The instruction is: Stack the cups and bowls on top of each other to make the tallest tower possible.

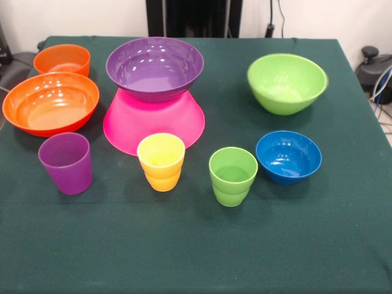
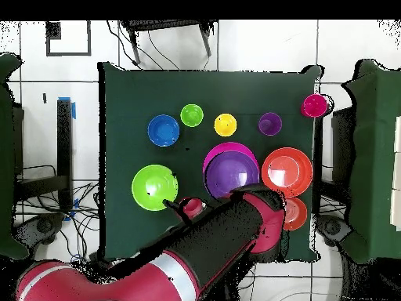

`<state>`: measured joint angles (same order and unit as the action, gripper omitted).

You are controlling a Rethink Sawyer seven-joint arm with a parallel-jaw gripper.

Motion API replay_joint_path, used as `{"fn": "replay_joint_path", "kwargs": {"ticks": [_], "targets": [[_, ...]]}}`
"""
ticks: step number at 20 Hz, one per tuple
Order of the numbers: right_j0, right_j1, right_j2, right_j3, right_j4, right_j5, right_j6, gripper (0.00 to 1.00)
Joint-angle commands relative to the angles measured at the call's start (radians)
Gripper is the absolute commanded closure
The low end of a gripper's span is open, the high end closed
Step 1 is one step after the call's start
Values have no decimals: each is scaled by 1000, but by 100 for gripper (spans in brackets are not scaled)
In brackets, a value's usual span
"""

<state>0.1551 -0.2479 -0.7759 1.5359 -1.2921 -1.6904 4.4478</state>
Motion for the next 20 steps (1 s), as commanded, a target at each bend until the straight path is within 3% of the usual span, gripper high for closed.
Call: {"fn": "replay_joint_path", "kwargs": {"ticks": [1,9,20], "targets": [[28,-19,157,-46,-29,88,5,100],[160,-7,67,-41,23,303,54,100],[228,84,106,-75,61,581,25,100]]}}
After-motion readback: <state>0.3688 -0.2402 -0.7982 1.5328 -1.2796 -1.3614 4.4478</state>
